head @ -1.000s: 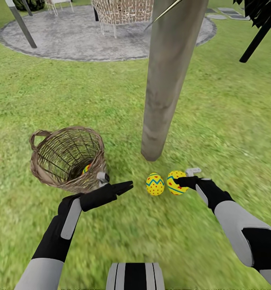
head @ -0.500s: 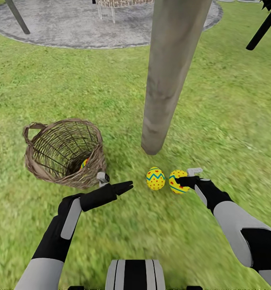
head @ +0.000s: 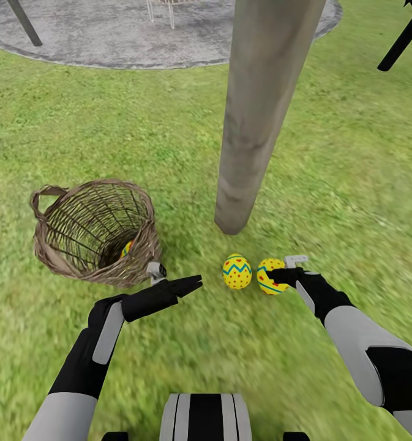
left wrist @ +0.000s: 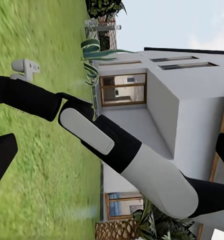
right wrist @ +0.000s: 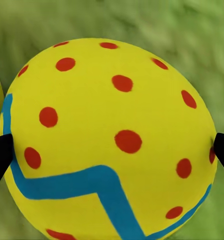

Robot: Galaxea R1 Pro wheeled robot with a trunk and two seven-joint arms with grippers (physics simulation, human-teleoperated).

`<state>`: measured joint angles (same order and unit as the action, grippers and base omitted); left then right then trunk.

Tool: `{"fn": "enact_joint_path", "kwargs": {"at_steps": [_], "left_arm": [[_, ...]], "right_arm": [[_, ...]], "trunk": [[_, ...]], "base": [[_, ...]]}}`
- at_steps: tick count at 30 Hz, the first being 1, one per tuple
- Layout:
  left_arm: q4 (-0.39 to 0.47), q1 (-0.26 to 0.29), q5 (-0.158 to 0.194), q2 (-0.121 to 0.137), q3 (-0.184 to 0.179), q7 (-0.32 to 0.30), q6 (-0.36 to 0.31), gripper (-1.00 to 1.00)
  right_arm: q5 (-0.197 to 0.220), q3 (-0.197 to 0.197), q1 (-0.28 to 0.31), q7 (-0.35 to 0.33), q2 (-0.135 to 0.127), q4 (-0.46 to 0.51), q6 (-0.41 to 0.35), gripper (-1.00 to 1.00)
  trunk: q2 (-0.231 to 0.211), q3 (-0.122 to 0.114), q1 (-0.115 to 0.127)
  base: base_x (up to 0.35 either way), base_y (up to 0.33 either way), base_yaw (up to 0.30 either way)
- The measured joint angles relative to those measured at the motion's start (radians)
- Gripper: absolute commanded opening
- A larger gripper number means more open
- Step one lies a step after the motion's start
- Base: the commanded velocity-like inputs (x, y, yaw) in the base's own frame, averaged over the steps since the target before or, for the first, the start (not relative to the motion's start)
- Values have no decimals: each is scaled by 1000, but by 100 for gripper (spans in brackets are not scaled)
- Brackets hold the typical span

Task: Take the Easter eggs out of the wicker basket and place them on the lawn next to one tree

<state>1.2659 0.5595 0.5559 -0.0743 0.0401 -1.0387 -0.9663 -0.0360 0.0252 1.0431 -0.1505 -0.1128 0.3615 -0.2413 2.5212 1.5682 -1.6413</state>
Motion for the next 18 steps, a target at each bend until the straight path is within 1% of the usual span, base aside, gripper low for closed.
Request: {"fn": "enact_joint_path", "kwargs": {"at_steps": [1,3,5,7,12,14,18], "left_arm": [[1,0,0,0,0,0,0,100],[5,0,0,0,-2,1,0,100],[6,0,0,0,-1,0,0,100],[6,0,0,0,-2,1,0,100],[6,0,1,0,-1,0,0,100],[6,0,0,0,-2,1,0,100],[6,0,1,0,-1,0,0,100]], "right_arm": [[0,0,0,0,0,0,0,-100],[0,0,0,0,0,0,0,-100],[0,0,0,0,0,0,0,-100],[0,0,0,0,0,1,0,-100],[0,-2,1,0,0,5,-2,-100],[0,1,1,0,0,23,-5,-100],[-1,0,1,-1,0,22,-3,-100]], "trunk": [[0,0,0],[0,8,-1],[0,8,-1],[1,15,-2],[1,19,-2],[2,27,-3],[2,27,-3]], "base": [[1,0,0],[0,0,0],[0,0,0],[0,0,0],[0,0,0],[0,0,0],[0,0,0]]}}
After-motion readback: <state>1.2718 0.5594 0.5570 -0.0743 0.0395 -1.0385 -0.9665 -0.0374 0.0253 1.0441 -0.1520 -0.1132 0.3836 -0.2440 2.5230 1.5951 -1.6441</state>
